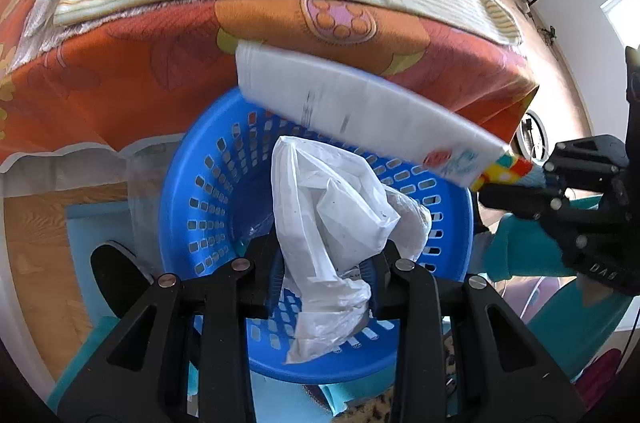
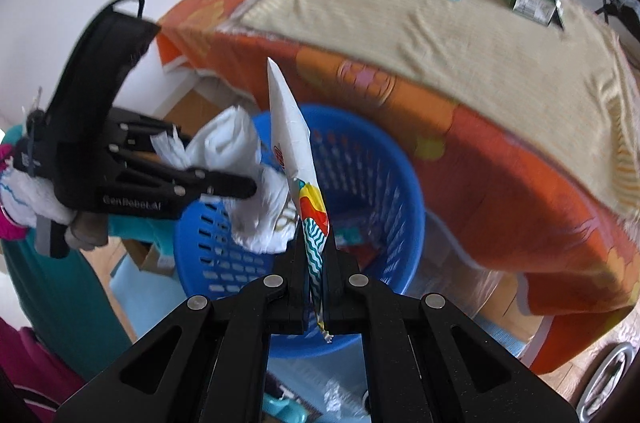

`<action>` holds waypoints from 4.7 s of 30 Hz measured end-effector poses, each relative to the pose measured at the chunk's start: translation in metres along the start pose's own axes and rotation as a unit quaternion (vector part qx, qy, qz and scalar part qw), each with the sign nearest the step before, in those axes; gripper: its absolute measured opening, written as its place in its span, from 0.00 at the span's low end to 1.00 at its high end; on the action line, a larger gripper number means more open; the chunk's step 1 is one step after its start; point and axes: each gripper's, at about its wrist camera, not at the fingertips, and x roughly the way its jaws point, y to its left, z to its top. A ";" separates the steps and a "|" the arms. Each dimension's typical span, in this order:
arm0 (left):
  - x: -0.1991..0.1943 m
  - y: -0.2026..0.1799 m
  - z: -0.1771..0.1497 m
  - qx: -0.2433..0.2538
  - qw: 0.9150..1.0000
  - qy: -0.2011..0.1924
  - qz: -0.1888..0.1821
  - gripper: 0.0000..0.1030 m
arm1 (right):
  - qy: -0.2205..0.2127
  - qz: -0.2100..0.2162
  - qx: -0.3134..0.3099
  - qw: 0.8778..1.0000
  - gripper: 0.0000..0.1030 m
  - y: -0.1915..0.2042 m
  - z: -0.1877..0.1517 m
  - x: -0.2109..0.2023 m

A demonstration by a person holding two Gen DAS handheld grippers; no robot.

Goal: Collect trash
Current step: 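Carry bag and pouch over the blue basket and open both tools, then move both tools from the basket back to the cloth, then grasp the blue tube with the left tool while the right tool grasps the milk carton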

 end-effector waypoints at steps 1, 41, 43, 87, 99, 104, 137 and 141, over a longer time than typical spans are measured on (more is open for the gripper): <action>0.001 0.000 -0.001 0.000 1.000 0.003 0.001 0.31 | 0.006 -0.001 -0.001 1.000 0.03 0.001 -0.002 0.004; 0.008 -0.007 0.008 0.004 0.999 0.009 0.038 0.57 | 0.015 -0.023 0.050 0.998 0.44 -0.021 0.014 0.008; 0.006 -0.007 0.010 0.004 0.999 0.005 0.038 0.57 | 0.011 -0.025 0.052 0.998 0.46 -0.022 0.015 0.006; -0.054 0.020 0.236 -0.010 0.994 -0.105 -0.016 0.58 | -0.137 -0.040 0.185 0.972 0.62 -0.156 0.137 -0.068; -0.015 0.047 0.307 -0.061 0.993 -0.092 -0.037 0.58 | -0.122 -0.031 0.225 0.966 0.62 -0.218 0.193 -0.040; 0.010 0.054 0.321 -0.062 0.995 -0.075 -0.022 0.58 | -0.112 -0.013 0.253 0.961 0.62 -0.240 0.203 -0.023; 0.039 0.009 0.293 0.107 0.993 -0.018 0.036 0.52 | -0.105 -0.039 0.241 0.964 0.62 -0.265 0.252 0.020; 0.038 0.009 0.290 0.119 0.991 -0.025 0.052 0.41 | -0.092 -0.081 0.225 0.967 0.62 -0.260 0.262 0.029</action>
